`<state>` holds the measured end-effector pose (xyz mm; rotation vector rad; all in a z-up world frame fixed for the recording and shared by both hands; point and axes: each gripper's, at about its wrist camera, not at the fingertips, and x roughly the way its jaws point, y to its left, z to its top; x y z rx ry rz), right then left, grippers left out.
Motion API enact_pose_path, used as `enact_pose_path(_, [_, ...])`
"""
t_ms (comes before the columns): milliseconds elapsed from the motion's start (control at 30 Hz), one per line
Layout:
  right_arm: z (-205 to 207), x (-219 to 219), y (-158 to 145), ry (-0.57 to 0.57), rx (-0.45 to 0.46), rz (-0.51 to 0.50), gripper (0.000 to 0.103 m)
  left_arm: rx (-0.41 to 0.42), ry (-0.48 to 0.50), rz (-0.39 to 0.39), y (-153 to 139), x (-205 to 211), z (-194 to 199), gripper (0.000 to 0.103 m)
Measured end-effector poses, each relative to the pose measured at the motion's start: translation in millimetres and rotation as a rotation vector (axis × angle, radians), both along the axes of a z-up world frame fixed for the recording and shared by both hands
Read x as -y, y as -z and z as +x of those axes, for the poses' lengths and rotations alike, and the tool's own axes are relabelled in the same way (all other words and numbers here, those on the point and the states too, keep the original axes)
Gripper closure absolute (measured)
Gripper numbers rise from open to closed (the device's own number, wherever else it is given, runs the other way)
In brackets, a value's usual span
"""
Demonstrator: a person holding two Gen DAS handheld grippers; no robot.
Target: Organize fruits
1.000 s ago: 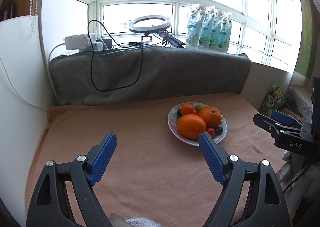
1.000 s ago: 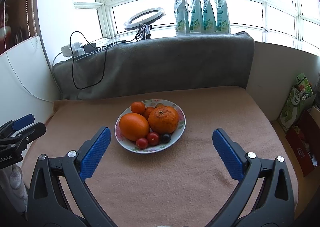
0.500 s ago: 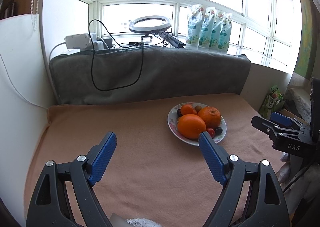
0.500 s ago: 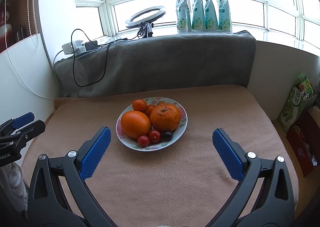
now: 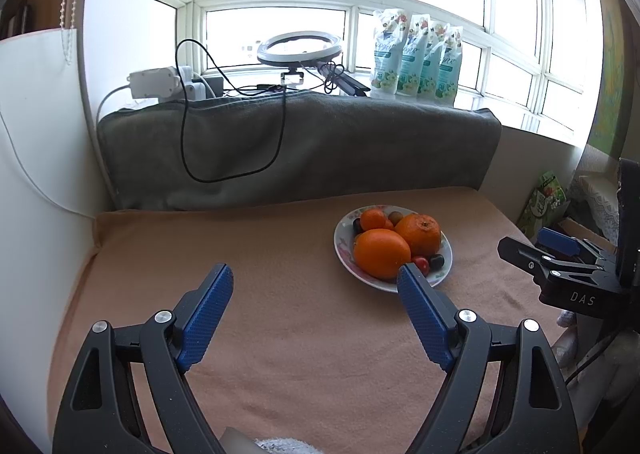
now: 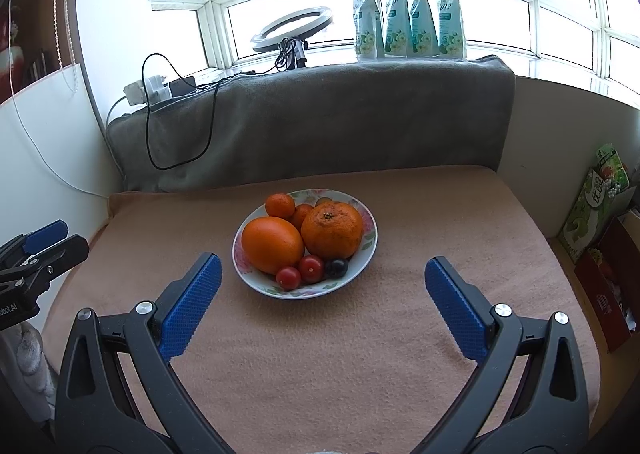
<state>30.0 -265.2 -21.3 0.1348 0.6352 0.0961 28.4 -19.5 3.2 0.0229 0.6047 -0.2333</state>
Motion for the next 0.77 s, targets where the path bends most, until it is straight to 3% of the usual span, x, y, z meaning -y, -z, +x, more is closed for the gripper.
enact_pose_path(767, [2, 2, 10, 0.012, -0.016, 0.006, 0.0, -0.001, -0.013, -0.004, 4, -3, 3, 0.019])
